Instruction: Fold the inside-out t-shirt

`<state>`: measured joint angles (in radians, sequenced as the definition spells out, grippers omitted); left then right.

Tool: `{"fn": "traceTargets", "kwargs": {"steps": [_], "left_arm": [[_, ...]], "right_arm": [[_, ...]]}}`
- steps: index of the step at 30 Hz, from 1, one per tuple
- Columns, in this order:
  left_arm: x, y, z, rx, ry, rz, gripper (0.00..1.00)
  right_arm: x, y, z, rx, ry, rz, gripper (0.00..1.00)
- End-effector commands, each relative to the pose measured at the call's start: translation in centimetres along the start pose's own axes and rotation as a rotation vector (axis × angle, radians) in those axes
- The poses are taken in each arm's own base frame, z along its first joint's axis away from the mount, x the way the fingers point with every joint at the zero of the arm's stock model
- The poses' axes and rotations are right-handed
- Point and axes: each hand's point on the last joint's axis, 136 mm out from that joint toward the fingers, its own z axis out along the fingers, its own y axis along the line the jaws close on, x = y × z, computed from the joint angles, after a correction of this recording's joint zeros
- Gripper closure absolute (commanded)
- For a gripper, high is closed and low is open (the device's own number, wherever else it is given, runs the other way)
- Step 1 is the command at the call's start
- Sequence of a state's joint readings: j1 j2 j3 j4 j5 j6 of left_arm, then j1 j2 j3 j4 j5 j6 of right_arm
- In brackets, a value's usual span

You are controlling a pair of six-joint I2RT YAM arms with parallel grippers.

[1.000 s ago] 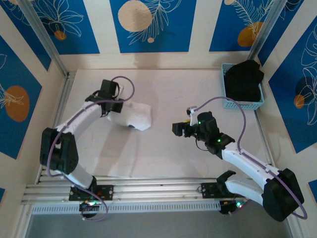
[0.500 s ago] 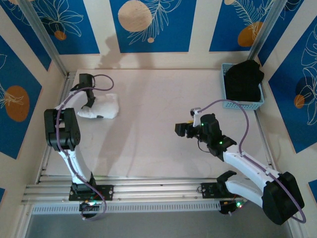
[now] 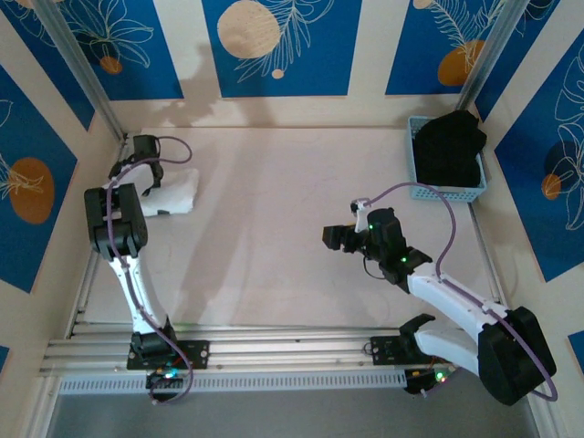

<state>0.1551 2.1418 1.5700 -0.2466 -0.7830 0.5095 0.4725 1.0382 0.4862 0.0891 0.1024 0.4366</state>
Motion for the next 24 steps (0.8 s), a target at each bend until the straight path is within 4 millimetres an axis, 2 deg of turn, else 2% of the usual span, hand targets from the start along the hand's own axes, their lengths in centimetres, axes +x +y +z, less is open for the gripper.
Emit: {"fn": "traceTargets", "kwargs": {"steps": [1,5,10,12,14,17,20,24], "left_arm": [[-1.4,4.8,-4.3,-0.024,-0.054,-0.195,0.31],[-0.7,5.1,-8.9,0.156,-0.109,-0.461,0.19],[0.1,2.9,-15.6,0.505,-0.290,-0.791,0.05],[0.8,2.4,-18.3,0.621,-0.387,-0.896,0.03],[2.4,1.9,-20.0,0.692,-0.448,-0.995,0.04],[5.3,0.5,-21.7,0.773,-0.502,-1.100,0.05],[7.9,-1.1,-22.6,0.819,-0.557,-1.153,0.06],[10.5,-2.3,-21.7,0.741,-0.607,-1.121,0.06]], "right_arm": [[-1.3,0.0,-0.2,0.019,-0.035,-0.017,0.21],[-1.7,0.1,-0.5,0.031,-0.032,-0.034,0.19],[-2.5,-0.8,-1.3,0.125,-0.032,-0.056,0.15],[-3.1,-1.2,-2.0,0.175,-0.043,-0.056,0.12],[-3.6,-1.8,-2.7,0.223,-0.044,-0.046,0.11],[-4.4,-2.9,-4.1,0.301,-0.048,-0.026,0.07],[-5.5,-4.4,-5.6,0.392,-0.074,-0.035,0.03],[-6.7,-7.0,-7.0,0.511,-0.107,-0.028,0.01]]}}
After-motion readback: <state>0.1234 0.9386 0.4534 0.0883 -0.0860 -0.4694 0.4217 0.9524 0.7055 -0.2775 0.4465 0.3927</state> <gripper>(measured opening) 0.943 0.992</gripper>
